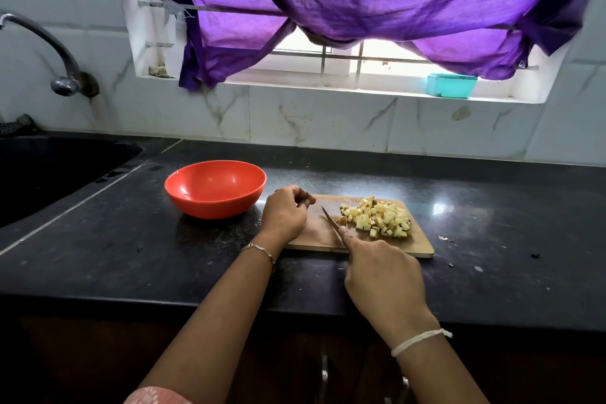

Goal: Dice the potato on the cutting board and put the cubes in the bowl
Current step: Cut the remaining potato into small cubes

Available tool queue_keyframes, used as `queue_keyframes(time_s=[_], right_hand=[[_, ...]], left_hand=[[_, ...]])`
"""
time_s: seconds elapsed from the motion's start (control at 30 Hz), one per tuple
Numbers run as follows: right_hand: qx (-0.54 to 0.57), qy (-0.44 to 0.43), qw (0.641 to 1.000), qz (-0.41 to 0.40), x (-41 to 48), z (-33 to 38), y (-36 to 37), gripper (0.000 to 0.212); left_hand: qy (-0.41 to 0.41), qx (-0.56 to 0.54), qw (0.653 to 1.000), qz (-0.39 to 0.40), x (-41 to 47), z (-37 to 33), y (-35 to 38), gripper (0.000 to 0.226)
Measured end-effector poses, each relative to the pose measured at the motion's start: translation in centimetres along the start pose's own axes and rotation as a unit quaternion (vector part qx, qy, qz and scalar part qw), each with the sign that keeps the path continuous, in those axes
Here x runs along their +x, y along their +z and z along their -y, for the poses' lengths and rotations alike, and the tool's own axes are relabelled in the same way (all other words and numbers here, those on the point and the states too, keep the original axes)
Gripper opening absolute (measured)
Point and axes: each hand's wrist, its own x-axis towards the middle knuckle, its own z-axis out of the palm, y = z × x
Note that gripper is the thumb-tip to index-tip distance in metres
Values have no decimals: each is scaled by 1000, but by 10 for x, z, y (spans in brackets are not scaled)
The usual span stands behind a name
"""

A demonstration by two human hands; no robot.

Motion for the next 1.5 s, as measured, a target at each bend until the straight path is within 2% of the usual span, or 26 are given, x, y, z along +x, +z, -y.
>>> queue_keyframes(time_s=[0.13, 0.27, 0.37, 0.5, 0.63, 0.73, 0.83, 0.9, 1.0, 1.1, 1.17, 1.27, 1.4, 1.5], right_hand=[[-3, 37, 999, 3, 2, -16, -4, 57], [38, 63, 997, 15, -1, -23, -11, 53], [107, 88, 990, 22, 2, -31, -12, 46], [228, 130, 965, 0, 10, -45, -6, 41], [347, 162, 923, -24, 14, -56, -6, 32], [440, 195, 876, -30, 15, -61, -1, 17], [509, 231, 829, -19, 16, -65, -1, 2], [541, 242, 805, -4, 16, -67, -3, 7], [571, 238, 785, 22, 17, -70, -5, 10], [581, 233, 779, 36, 17, -71, -6, 10], [583, 228, 779, 40, 17, -71, -7, 11], [585, 222, 779, 43, 17, -72, -8, 11], [575, 216, 787, 52, 15, -76, -10, 10], [575, 219, 787, 48, 12, -80, -13, 9]], left_hand=[[-5, -19, 1000, -7, 1, 1, 1, 12], [-43, -101, 994, -29, 4, 3, 0, 23], [-60, -182, 979, -65, 3, 0, -4, 28], [-39, -239, 960, -137, 0, -7, -9, 29], [-24, -248, 959, -137, -2, -9, -9, 24], [-1, -191, 975, -114, -4, -9, -9, 23], [60, -91, 990, -86, -7, -10, -5, 20], [111, -25, 991, -69, -11, -11, -2, 18], [204, 70, 975, -54, -19, -13, 2, 20], [291, 126, 948, -24, -25, -15, 5, 35], [321, 160, 933, 14, -29, -16, 7, 44], [317, 218, 922, 37, -29, -18, 9, 52], [246, 278, 928, 25, -22, -13, 12, 60], [208, 298, 931, 10, -18, -9, 14, 58]])
